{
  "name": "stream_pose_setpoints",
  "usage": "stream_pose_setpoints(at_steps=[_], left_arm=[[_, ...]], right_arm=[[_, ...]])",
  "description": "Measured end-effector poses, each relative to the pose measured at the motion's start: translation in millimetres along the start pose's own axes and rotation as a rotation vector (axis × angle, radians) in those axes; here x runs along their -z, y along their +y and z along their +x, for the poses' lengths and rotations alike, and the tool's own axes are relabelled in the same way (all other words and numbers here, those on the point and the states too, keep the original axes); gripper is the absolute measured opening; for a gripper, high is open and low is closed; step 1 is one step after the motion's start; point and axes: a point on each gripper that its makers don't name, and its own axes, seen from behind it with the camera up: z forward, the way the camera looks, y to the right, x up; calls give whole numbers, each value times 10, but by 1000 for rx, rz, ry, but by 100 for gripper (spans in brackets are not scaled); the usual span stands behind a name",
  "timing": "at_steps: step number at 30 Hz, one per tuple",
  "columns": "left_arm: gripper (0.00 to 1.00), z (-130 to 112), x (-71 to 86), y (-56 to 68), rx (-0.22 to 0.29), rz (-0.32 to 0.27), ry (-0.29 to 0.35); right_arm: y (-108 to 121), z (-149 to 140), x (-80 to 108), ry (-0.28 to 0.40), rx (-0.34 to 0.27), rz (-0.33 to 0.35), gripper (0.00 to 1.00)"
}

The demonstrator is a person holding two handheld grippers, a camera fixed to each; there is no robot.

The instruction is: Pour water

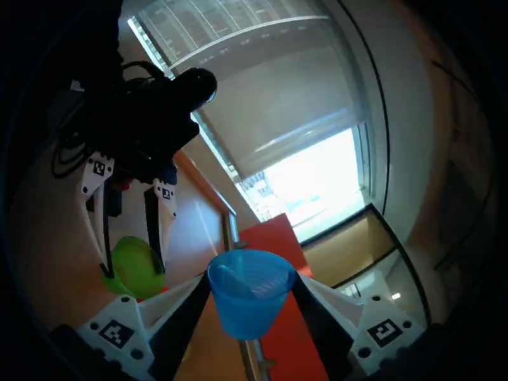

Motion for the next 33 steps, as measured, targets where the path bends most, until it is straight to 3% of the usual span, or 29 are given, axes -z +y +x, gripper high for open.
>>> stream_pose_setpoints(at_steps=[33], left_arm=[[90, -3, -22, -19, 0, -2, -2]], right_arm=[[13, 12, -2, 1, 102, -10, 92]])
